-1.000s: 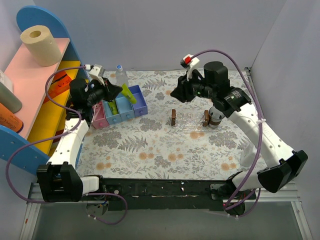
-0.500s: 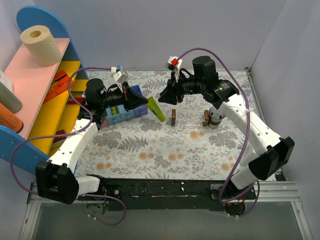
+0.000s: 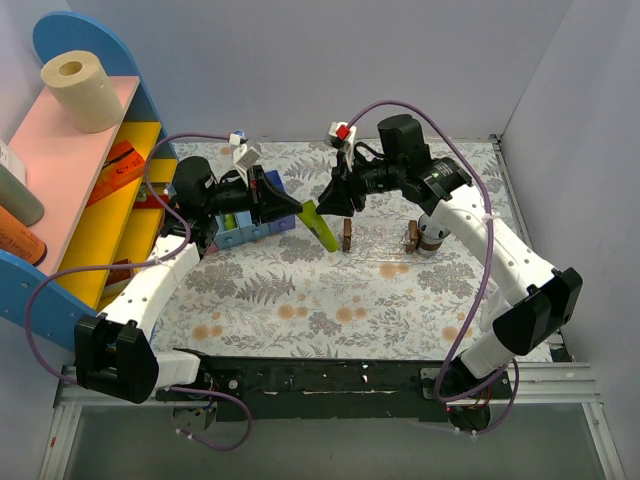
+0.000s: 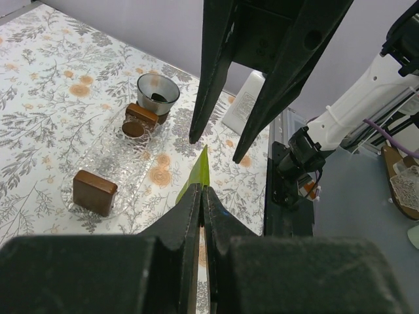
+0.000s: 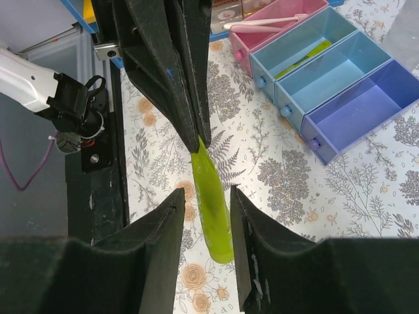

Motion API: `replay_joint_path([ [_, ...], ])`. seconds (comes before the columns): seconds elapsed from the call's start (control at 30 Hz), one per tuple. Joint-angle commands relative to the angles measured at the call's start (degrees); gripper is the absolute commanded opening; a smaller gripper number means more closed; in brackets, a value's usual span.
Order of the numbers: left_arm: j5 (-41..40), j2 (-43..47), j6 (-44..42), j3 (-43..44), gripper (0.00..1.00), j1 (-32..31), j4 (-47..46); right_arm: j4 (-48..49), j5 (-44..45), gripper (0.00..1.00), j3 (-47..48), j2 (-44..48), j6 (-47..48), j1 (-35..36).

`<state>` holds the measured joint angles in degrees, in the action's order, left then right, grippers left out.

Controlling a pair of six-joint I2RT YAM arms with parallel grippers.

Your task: Prepare toiletry sets of a toothbrush and toothpaste on the tray

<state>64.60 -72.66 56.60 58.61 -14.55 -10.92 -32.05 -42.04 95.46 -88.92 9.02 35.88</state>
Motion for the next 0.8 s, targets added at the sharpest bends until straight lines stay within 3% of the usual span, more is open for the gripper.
replay_joint_path([
  [0.0,2.0,0.5,0.4,0.4,0.0,-0.7,-1.6,1.5,-2.9,0.4,3.2,-1.0,0.1,0.7],
  [0.37,0.3,0.8,-1.6,0.6,0.0,-1.2,0.5,4.9,-3.4,0.29,2.0,-1.4,-2.7,2.5],
  [0.77,-0.5,1.6,-2.7,0.6,0.0,-1.5,1.6,3.5,-3.8,0.28,1.5,-2.4,-2.5,2.8],
])
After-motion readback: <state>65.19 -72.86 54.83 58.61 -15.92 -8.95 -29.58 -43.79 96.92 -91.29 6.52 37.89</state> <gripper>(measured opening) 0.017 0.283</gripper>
